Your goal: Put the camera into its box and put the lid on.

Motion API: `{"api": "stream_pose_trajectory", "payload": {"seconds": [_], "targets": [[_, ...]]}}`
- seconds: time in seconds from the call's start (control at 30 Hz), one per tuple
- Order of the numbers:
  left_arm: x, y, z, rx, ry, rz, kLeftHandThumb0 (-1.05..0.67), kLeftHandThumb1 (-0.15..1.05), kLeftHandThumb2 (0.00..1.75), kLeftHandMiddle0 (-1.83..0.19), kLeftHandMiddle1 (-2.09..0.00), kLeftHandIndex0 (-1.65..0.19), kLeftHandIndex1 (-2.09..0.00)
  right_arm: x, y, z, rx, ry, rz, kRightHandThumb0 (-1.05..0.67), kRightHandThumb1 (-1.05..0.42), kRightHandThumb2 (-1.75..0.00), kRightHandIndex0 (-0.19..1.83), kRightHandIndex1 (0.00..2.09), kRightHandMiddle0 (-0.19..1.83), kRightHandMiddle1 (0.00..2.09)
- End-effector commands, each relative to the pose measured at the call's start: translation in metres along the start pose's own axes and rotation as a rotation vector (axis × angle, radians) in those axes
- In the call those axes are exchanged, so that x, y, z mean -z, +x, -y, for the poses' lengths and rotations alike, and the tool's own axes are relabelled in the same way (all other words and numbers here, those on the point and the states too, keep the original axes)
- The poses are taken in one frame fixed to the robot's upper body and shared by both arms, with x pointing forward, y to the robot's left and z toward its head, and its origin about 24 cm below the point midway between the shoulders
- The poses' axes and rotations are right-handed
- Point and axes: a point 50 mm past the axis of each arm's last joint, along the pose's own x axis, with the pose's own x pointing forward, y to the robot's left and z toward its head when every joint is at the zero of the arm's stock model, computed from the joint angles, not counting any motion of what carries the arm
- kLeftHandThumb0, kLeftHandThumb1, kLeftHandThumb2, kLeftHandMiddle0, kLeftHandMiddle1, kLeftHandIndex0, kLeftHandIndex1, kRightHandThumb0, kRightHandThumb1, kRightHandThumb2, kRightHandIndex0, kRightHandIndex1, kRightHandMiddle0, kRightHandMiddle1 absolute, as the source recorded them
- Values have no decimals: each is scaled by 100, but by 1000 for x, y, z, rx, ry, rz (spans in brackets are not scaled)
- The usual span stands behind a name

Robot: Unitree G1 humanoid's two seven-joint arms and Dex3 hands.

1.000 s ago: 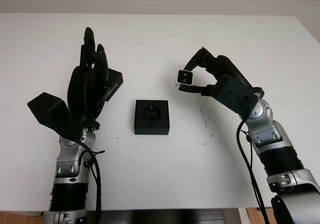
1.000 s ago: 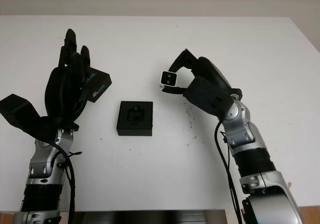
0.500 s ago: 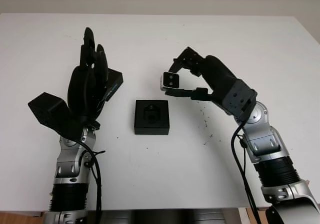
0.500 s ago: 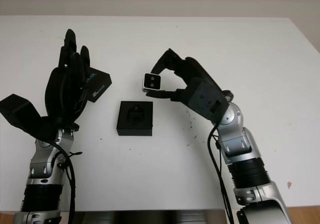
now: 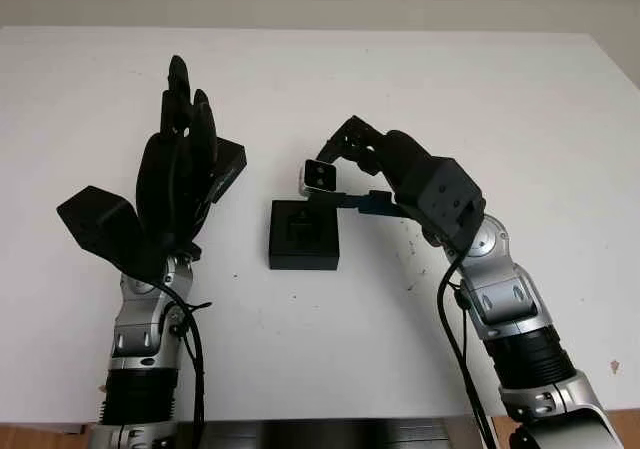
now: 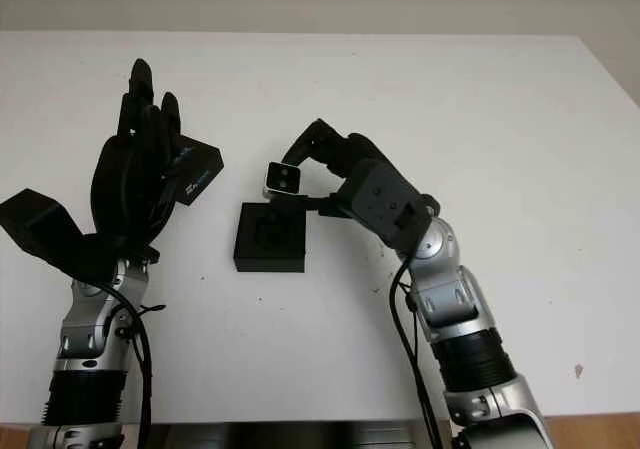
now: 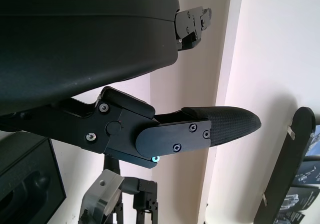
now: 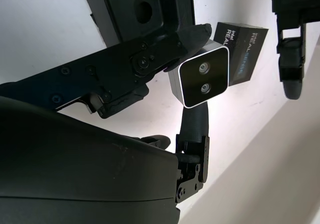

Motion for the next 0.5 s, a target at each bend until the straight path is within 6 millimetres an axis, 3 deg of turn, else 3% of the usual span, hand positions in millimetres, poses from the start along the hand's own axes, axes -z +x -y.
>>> {"api": "stream_pose_trajectory", "payload": {"seconds": [0.0, 0.47], "targets": [[-1, -1, 1, 2, 5, 11, -78, 105, 54, 19, 0, 19, 0, -5, -1, -3, -5, 16, 13, -49, -100, -5, 31, 7, 28, 191], [-1, -1, 2, 1, 0, 9, -77, 105, 54, 19, 0, 19, 0, -5, -5, -9, -16, -10, -1, -50, -100, -5, 32, 8, 28, 191]]}}
